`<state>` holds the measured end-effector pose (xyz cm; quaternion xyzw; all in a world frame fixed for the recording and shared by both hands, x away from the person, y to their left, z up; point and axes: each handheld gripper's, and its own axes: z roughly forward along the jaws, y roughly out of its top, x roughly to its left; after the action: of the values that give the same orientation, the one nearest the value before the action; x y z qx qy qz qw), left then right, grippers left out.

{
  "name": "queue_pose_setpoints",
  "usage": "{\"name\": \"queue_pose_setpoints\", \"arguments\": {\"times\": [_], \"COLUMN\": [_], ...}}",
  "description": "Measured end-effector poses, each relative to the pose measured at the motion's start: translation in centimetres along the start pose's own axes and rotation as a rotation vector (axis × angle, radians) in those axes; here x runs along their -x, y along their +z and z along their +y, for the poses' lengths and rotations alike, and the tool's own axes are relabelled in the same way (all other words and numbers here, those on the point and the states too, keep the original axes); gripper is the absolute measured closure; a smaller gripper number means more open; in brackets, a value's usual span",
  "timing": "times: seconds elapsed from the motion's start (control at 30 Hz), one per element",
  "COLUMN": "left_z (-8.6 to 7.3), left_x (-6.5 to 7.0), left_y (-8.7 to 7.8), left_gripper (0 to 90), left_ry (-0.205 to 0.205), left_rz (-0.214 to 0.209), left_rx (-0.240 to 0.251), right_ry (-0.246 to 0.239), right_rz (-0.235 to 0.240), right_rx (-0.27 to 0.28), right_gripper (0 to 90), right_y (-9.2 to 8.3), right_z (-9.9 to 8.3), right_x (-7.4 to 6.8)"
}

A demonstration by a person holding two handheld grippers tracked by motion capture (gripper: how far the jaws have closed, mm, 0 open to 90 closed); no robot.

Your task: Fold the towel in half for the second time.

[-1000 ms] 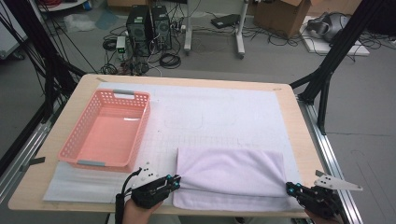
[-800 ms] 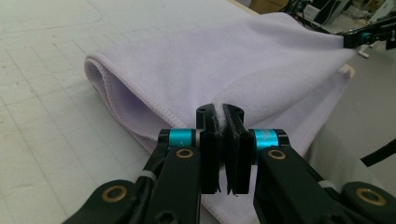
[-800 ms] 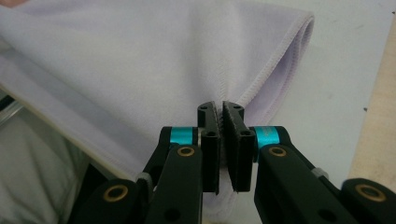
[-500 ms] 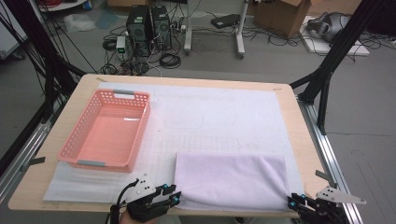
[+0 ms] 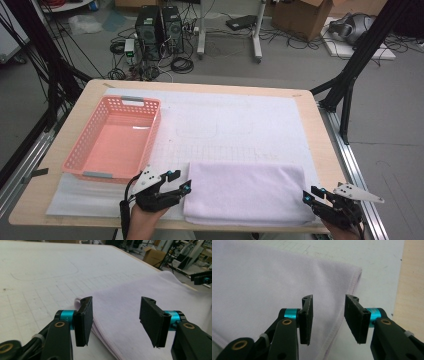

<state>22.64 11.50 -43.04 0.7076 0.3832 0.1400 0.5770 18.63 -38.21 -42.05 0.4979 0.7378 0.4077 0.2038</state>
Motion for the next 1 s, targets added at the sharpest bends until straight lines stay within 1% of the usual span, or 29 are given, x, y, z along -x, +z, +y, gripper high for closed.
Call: {"name": "queue_pose_setpoints", "arguments": {"times": [0.13, 0.17, 0.23, 0.33, 0.4, 0.47, 0.57, 0.67, 0.73, 0.8, 0.83, 0.87, 0.93, 1.0], "left_z": [0.2, 0.3, 0.4, 0.7, 0.8, 1.0, 1.2, 1.4, 1.4, 1.4, 1.3, 1.3, 1.3, 1.2], "left_x": [-0.7, -0.8, -1.1, -1.6, -2.0, -2.3, -3.0, -3.7, -4.1, -4.4, -4.5, -4.6, -4.6, -4.7], "left_y": [0.6, 0.8, 1.0, 1.3, 1.6, 1.9, 2.2, 2.3, 2.4, 2.5, 2.5, 2.5, 2.5, 2.5], "left_gripper": [43.3, 43.2, 43.2, 44.0, 44.0, 44.0, 44.0, 44.0, 43.8, 43.8, 43.8, 43.8, 43.6, 43.4], "left_ry": [0.002, 0.003, 0.005, 0.005, 0.011, 0.012, 0.014, 0.003, 0.000, -0.001, -0.005, -0.004, -0.006, -0.005], "left_rz": [0.006, 0.005, 0.002, -0.006, -0.007, -0.011, -0.005, -0.006, -0.005, -0.003, -0.003, -0.002, 0.002, 0.005], "left_rx": [-0.011, -0.012, -0.015, -0.015, -0.023, -0.026, -0.028, -0.037, -0.041, -0.045, -0.044, -0.046, -0.047, -0.054], "right_ry": [-0.027, -0.028, -0.045, -0.045, -0.035, -0.036, -0.051, -0.070, -0.069, -0.097, -0.097, -0.084, -0.080, -0.053], "right_rz": [0.008, 0.015, 0.023, 0.027, 0.034, 0.043, 0.062, 0.071, 0.070, 0.045, 0.043, 0.041, -0.007, -0.018], "right_rx": [-0.006, -0.010, -0.013, -0.015, -0.016, -0.025, -0.035, -0.049, -0.071, -0.111, -0.097, -0.101, -0.097, -0.090], "right_gripper": [60.9, 62.3, 64.8, 66.2, 67.1, 68.6, 70.3, 70.5, 69.7, 70.4, 71.8, 72.2, 72.1, 71.9], "right_y": [1.0, 1.3, 1.7, 2.7, 3.5, 4.4, 5.8, 7.3, 8.4, 9.5, 9.6, 9.5, 9.2, 8.7], "right_z": [0.6, 0.8, 1.1, 1.7, 2.1, 2.6, 3.4, 4.1, 4.3, 4.1, 4.1, 4.2, 4.2, 4.1], "right_x": [0.2, 0.2, 0.3, 0.6, 0.8, 0.9, 0.8, 0.8, 0.7, 0.7, 0.8, 1.1, 1.6, 1.9]}}
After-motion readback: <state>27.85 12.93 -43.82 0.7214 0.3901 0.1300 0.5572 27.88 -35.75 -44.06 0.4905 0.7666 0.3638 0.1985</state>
